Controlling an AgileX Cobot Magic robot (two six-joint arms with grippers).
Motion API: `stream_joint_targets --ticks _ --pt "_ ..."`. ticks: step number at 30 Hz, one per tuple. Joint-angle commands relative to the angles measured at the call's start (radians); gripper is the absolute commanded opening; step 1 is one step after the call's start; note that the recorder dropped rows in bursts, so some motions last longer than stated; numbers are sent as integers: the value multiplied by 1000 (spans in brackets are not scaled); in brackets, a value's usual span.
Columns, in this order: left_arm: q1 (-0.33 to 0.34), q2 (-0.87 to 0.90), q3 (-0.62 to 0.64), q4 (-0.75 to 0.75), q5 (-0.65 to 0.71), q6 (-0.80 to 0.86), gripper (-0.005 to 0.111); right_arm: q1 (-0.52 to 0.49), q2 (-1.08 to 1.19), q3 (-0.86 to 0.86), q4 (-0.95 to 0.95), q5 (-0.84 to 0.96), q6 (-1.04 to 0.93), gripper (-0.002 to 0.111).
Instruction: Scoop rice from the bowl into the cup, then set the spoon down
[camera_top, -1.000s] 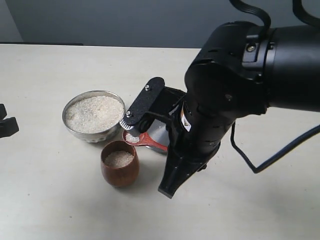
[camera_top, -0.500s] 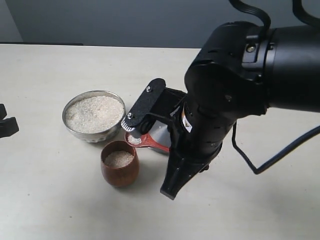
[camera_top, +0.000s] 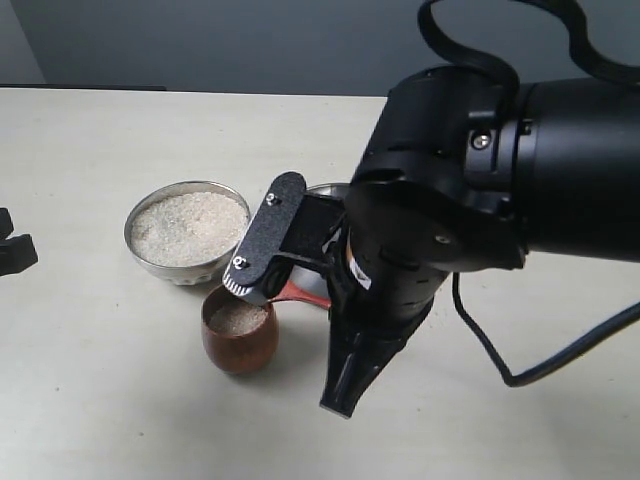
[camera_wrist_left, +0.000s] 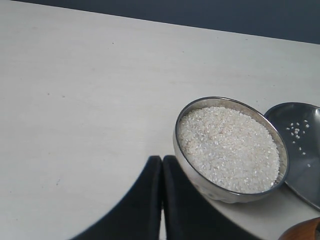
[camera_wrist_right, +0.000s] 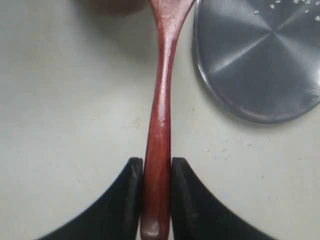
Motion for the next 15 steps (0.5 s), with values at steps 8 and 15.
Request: stream_joint_targets --ticks 8,15 --pt "-5 3 -7 5 -9 -1 0 1 -9 5 -78 16 5 -1" --pt "-5 3 -7 5 -9 -1 0 39 -9 5 -138 18 1 -1"
